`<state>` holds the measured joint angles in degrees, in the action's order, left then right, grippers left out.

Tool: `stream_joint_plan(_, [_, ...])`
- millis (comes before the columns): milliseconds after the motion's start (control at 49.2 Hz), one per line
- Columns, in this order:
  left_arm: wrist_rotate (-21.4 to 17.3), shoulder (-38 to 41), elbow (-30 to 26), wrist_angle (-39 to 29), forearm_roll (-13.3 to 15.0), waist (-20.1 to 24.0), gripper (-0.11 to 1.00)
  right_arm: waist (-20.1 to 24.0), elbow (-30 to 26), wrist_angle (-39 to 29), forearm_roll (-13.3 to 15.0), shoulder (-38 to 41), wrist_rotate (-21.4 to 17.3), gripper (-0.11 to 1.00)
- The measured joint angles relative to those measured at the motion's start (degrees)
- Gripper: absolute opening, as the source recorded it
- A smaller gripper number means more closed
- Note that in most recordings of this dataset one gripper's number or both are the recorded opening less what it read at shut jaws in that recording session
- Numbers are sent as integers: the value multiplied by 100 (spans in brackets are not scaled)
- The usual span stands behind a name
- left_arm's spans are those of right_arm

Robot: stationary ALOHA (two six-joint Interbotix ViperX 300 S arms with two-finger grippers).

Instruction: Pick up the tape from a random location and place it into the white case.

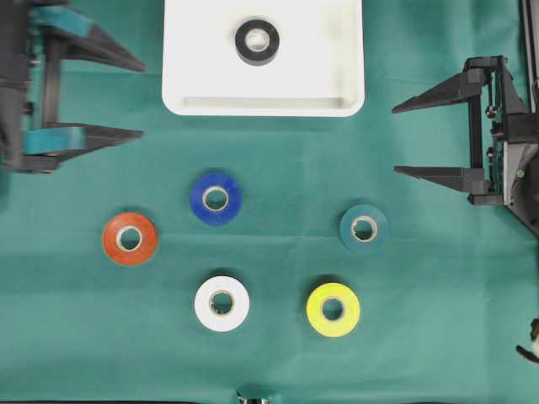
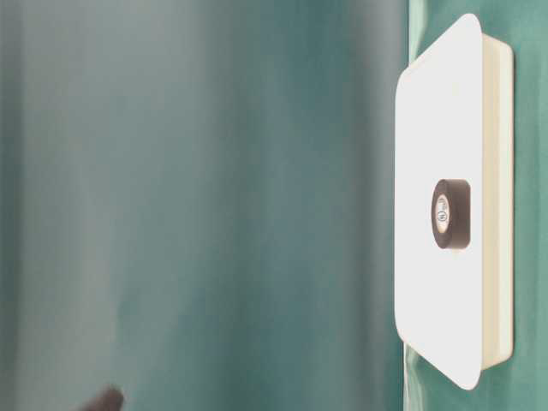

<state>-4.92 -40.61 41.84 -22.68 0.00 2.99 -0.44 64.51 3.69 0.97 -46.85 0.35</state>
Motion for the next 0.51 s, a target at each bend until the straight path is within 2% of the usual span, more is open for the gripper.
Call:
stream_joint_plan(244, [18,-721,923,343,26,-9,98,0,9,9,0,0,0,89])
stream_joint_plan(508, [18,-1107,1907,1345,35,0,98,0,26,9,0,18,0,89])
